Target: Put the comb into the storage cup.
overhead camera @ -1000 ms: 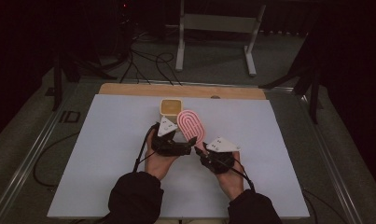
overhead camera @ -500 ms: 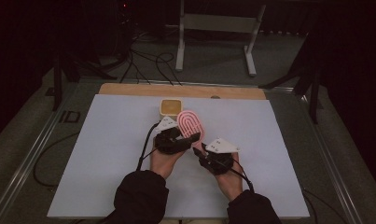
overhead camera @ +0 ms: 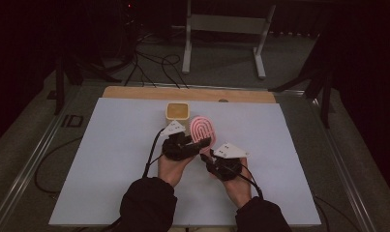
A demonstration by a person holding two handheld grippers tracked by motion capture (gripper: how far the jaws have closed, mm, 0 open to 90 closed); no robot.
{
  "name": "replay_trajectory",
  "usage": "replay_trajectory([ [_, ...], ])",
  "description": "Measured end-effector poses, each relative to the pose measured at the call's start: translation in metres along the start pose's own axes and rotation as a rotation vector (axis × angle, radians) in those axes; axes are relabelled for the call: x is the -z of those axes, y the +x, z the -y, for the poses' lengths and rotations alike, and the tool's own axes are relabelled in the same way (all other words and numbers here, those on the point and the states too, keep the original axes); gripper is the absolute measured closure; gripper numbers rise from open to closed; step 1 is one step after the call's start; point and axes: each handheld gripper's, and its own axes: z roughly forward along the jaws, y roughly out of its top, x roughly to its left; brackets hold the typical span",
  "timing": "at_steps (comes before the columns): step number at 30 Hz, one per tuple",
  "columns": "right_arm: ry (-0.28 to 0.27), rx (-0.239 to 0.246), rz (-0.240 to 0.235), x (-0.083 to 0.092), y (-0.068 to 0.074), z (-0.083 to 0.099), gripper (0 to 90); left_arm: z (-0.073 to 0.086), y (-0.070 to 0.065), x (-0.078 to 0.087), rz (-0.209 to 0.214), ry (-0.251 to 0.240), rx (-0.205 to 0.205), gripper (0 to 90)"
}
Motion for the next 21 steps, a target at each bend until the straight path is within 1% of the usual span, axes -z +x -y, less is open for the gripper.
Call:
replay_trajectory([
  [3,-0.006,-0.002,-0.002,0.0,-0.0006,0.0001,66.9,-0.0001,-0.0008,0.0,0.001,-0.003,-0.003,64.7],
  [7,-0.01,-0.017,-0.019,-0.0008,-0.0019,0.0001,50.9,-0.0012,-0.0016,0.0011,-0.005,-0.01,-0.007,64.8],
  [9,-0.011,-0.025,-0.031,-0.0011,-0.0039,0.0001,45.8,-0.0018,-0.0015,0.0021,-0.012,-0.013,-0.011,64.8],
  [10,-0.011,-0.032,-0.034,-0.0015,-0.0048,0.0,41.2,-0.002,-0.0014,0.0025,-0.015,-0.015,-0.011,64.8],
  [11,-0.011,-0.032,-0.034,-0.0015,-0.0048,0.0,41.2,-0.002,-0.0014,0.0025,-0.015,-0.015,-0.011,64.7],
  [12,-0.009,-0.055,-0.048,-0.0014,-0.0072,-0.0002,37.4,-0.0024,-0.0009,0.0035,-0.016,-0.016,-0.01,64.7],
  [13,-0.009,-0.055,-0.048,-0.0014,-0.0072,-0.0002,37.4,-0.0024,-0.0009,0.0035,-0.016,-0.016,-0.01,64.8],
  [14,-0.012,-0.073,-0.059,-0.0012,-0.009,-0.0004,30.5,-0.0028,-0.0005,0.0043,-0.02,-0.017,-0.013,64.8],
  [15,-0.012,-0.073,-0.059,-0.0012,-0.009,-0.0004,30.5,-0.0028,-0.0005,0.0043,-0.02,-0.017,-0.013,64.8],
  [16,-0.018,-0.074,-0.056,-0.0009,-0.0087,-0.0012,17.9,-0.0031,-0.0005,0.0046,-0.022,-0.022,-0.011,64.8],
  [17,-0.021,-0.079,-0.055,-0.0008,-0.0082,-0.0018,14.4,-0.0032,-0.0004,0.0047,-0.022,-0.022,-0.011,64.7],
  [19,-0.022,-0.077,-0.063,-0.0007,-0.0082,-0.0024,10.6,-0.0032,-0.0004,0.0048,-0.022,-0.022,-0.011,64.7],
  [21,-0.022,-0.071,-0.057,-0.0007,-0.0079,-0.0026,9.6,-0.0034,-0.0004,0.0053,-0.024,-0.02,-0.013,64.7],
])
